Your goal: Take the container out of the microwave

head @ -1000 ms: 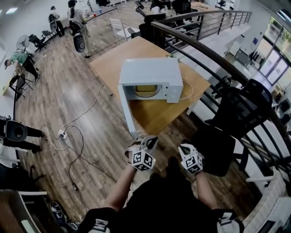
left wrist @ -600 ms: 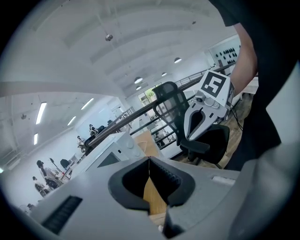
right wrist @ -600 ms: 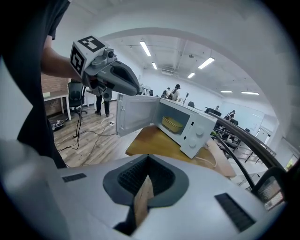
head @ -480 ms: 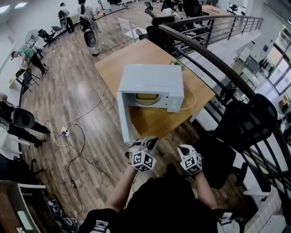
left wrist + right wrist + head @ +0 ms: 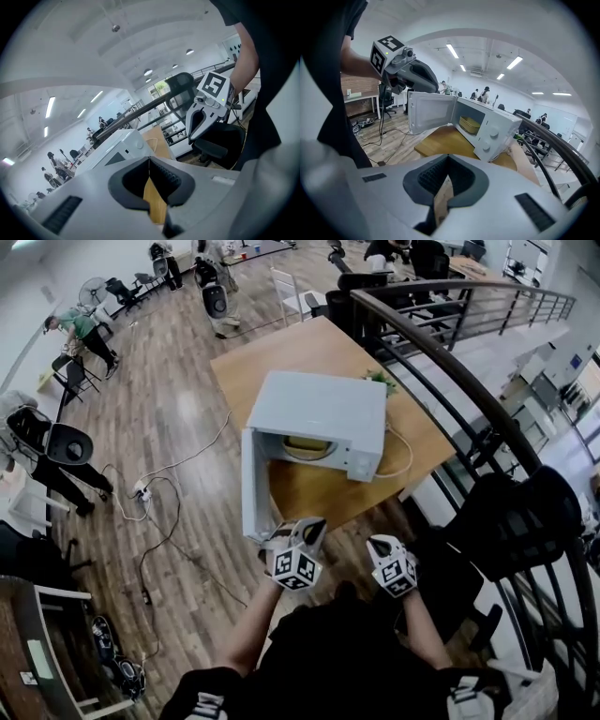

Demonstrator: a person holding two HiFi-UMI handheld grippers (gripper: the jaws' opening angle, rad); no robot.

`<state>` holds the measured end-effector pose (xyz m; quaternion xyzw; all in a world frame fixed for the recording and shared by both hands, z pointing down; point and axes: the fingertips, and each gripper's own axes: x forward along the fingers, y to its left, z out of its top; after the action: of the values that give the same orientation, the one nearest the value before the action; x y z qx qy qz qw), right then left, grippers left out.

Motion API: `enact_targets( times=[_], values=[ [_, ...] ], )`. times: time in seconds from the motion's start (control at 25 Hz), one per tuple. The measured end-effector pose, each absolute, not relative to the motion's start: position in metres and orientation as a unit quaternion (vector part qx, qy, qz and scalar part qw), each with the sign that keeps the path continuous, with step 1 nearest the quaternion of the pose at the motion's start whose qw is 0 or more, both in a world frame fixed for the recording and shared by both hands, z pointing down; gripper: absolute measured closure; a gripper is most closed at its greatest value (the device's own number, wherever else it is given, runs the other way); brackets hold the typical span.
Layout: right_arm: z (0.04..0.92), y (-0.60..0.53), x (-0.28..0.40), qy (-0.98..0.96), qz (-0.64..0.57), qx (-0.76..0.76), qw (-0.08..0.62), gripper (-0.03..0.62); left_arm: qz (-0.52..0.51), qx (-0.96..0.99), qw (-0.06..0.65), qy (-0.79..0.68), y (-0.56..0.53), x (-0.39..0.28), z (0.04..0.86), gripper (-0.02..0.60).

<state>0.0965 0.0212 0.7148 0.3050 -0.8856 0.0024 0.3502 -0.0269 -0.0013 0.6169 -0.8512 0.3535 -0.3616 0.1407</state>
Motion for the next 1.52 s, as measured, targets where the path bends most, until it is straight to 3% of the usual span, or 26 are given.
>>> enact_targets(
  times=[0.84,1.52],
  values=[
    [0.732,-0.030,0.124,-0.895,0.008,0.287,0.342,0.595,-0.386,-0.835,0.126,0.371,-0.084,-0.014,0.640,0.578],
    [0.717,-0.090,0.141,-0.862,0.015,0.354,0.362,0.595,-0.396,-0.835,0.107,0.367,-0.177,-0.058,0.677,0.578]
  ],
)
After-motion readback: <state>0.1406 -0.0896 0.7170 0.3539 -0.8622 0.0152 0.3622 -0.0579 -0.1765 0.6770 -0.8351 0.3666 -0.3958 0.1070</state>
